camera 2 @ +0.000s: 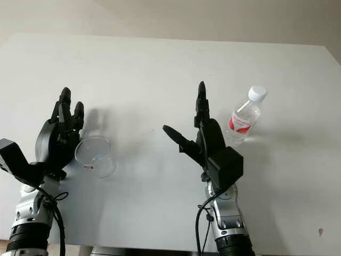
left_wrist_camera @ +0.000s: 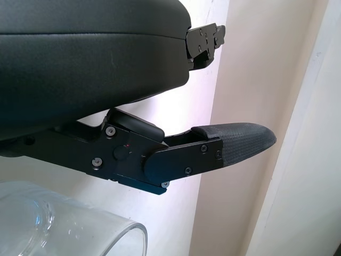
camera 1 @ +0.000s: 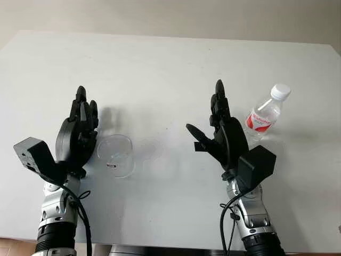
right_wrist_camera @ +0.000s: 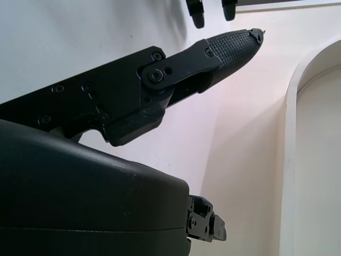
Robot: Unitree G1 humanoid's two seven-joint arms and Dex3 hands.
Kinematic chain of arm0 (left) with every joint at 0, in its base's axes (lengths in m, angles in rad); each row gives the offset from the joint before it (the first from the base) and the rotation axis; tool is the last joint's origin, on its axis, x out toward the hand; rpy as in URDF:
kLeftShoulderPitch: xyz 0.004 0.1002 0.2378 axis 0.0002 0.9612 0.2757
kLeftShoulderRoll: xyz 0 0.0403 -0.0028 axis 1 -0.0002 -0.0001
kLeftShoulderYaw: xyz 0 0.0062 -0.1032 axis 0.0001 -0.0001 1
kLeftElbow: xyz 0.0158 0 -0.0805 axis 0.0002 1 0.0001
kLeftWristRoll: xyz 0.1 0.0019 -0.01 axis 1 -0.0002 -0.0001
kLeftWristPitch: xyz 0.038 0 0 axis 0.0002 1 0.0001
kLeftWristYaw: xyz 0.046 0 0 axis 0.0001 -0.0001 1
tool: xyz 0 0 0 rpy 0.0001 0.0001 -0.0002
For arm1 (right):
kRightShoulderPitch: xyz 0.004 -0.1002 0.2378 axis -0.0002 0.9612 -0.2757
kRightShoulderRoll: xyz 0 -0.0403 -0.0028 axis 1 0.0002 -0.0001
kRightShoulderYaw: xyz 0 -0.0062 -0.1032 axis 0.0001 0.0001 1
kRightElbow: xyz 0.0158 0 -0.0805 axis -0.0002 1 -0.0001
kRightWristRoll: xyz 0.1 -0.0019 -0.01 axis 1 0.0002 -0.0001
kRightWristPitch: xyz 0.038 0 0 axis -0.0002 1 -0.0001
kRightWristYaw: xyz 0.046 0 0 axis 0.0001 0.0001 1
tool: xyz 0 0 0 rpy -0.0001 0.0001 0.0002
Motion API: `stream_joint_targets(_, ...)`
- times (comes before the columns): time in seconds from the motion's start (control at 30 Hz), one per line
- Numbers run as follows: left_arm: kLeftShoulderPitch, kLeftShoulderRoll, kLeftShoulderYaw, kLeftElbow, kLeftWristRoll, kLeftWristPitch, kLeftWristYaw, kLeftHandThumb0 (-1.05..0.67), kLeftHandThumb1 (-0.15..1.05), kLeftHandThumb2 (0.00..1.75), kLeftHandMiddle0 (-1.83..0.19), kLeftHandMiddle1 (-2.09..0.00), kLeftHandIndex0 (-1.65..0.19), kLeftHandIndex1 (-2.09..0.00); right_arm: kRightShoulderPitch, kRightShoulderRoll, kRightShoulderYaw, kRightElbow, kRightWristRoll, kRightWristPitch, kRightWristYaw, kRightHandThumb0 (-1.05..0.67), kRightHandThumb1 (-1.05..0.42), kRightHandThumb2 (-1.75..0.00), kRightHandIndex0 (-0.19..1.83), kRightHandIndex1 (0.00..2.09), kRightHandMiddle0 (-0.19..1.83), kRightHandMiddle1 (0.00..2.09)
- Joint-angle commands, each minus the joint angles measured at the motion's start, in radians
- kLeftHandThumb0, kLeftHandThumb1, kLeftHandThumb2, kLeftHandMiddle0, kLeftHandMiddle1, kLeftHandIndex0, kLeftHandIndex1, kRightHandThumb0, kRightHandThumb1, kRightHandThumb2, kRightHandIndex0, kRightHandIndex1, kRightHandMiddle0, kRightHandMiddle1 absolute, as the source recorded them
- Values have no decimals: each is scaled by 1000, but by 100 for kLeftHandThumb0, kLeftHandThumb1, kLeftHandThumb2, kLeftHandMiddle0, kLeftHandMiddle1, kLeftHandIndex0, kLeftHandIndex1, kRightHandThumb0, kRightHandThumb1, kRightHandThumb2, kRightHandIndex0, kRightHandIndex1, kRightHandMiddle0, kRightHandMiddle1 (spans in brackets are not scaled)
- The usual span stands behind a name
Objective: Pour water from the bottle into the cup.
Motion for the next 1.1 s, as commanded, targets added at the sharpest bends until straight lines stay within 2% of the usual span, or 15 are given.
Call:
stream_joint_targets(0.0,12,7,2,-8,1,5,-1,-83,105,61,19,-5,19,0,5,4,4,-8,-5,9,-1,-92,-98,-5,-19,0,-19,0)
stream_joint_targets(0.37,-13,2,1,32,7,-6,1,-84,105,60,18,-5,19,0,62,-22,-5,-42,31,7,63,-92,-98,-6,-19,0,-19,0)
stream_joint_targets(0.57,-16,3,3,37,6,-9,-4,-84,105,61,19,-5,19,0,139,-102,-25,-286,97,45,166,-84,-97,-5,-19,0,-19,0)
stream_joint_targets(0.67,-17,1,1,44,7,-18,-7,-83,105,62,19,-4,19,0,150,-132,-47,-406,152,95,200,-85,-95,-4,-19,0,-19,0)
stream_joint_targets(0.77,-18,-3,0,57,6,-29,-13,-83,105,62,19,-4,19,0,156,-199,-90,-525,232,121,269,-88,-96,-5,-19,0,-19,0)
stream_joint_targets(0.97,-25,-4,-1,74,4,-37,-19,-83,105,62,19,-2,19,0,160,-257,-161,-683,360,171,317,-88,-94,-5,-19,0,-19,0)
stream_joint_targets(1.07,-32,-8,-2,87,3,-41,-24,-83,105,62,19,-2,19,0,130,-291,-204,-724,444,145,378,-87,-92,-4,-19,0,-19,0)
